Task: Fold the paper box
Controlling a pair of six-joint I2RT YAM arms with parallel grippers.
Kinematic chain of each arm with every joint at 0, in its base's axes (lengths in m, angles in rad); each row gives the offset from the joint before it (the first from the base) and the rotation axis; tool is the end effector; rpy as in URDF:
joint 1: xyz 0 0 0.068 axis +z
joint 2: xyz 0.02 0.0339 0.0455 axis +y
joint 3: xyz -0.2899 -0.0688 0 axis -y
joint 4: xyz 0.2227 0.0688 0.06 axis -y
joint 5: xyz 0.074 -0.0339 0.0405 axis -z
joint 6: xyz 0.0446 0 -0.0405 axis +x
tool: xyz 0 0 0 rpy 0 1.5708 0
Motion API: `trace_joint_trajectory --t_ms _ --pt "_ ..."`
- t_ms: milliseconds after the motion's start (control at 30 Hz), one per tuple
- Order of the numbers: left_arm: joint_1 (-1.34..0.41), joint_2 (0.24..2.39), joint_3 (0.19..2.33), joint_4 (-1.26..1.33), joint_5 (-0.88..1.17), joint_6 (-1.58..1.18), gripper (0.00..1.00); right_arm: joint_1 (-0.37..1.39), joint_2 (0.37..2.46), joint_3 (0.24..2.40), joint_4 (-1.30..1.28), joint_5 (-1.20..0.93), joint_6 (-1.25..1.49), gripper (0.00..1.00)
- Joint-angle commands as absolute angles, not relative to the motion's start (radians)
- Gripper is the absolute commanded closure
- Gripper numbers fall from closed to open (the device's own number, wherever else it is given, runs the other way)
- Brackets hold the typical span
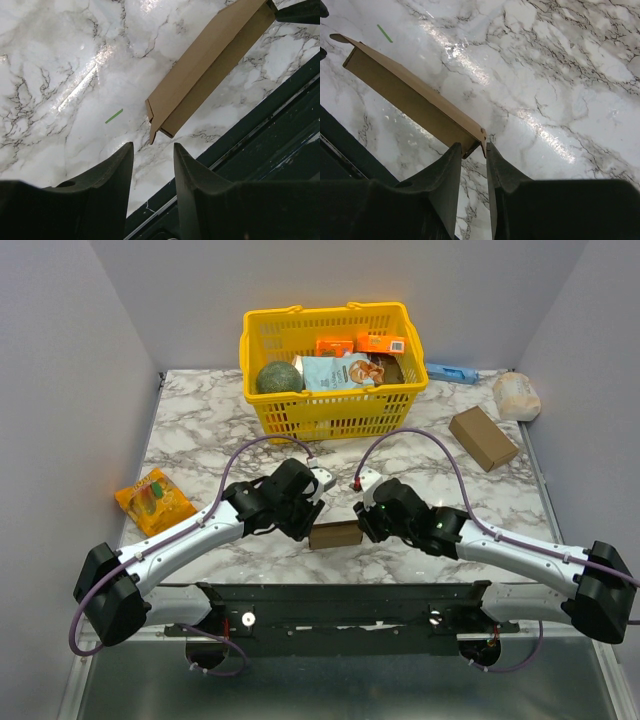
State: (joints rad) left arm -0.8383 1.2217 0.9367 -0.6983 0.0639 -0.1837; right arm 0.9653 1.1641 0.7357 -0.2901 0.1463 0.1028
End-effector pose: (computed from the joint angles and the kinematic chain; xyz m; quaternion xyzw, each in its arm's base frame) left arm 0.1431 -0.1633 0.2822 0.3163 0.9029 -0.1682 0.2375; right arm 0.1316 0.1786 0.2641 -0.3522 0.8376 0.1526 0.3887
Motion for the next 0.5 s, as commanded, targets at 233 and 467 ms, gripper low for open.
trace_joint_trajectory --t_ms 233,467 --pt "-0.845 1.235 0.956 -0.707 0.049 -0.181 0.67 0.96 1.183 0.749 -0.282 0.192 0.083 0.68" --pt "-0.845 1.239 0.957 -0.704 0.043 -0.178 0.75 0.959 1.19 0.744 -0.271 0.192 0.081 0.74"
